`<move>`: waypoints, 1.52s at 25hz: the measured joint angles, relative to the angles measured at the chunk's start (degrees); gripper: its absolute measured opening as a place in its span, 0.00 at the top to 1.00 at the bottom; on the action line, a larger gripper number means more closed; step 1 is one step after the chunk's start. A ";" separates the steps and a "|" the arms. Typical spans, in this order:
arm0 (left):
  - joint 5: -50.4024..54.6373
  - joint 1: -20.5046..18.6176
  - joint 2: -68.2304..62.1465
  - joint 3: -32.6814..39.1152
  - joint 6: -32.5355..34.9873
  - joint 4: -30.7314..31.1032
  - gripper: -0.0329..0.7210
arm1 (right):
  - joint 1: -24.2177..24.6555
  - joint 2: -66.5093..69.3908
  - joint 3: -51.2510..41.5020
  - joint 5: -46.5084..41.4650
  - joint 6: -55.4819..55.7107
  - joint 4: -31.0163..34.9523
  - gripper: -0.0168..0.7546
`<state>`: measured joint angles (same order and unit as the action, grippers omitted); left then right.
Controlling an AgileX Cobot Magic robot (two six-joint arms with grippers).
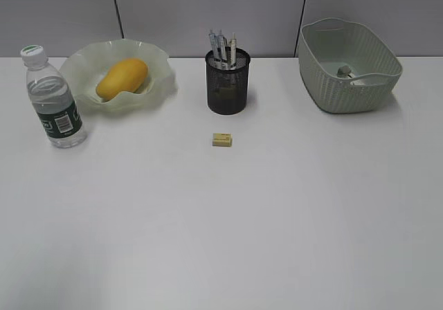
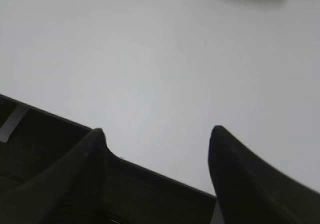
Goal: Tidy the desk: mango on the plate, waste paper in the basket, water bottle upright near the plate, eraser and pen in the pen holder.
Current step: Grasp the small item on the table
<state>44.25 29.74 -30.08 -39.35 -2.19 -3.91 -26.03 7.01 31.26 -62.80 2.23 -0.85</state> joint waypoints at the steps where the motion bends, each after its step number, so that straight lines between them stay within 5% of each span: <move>1: -0.13 0.00 -3.51 -1.34 0.00 0.00 0.54 | 0.00 0.00 -0.46 -0.06 0.05 0.13 0.32; 14: 0.20 0.06 -46.87 -21.99 0.00 -2.42 0.54 | 0.00 0.00 -0.74 -0.13 0.05 0.29 0.32; 26: 5.03 0.33 -69.93 -37.81 0.00 -6.98 0.53 | 0.00 0.00 -0.74 -0.13 0.11 0.29 0.32; 38: 5.08 7.31 -87.35 -52.63 -6.07 -4.05 0.53 | 0.00 0.00 -0.74 -0.13 0.06 0.29 0.32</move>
<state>49.33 37.04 -117.43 -91.98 -8.26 -7.96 -26.03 7.01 30.52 -62.93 2.29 -0.55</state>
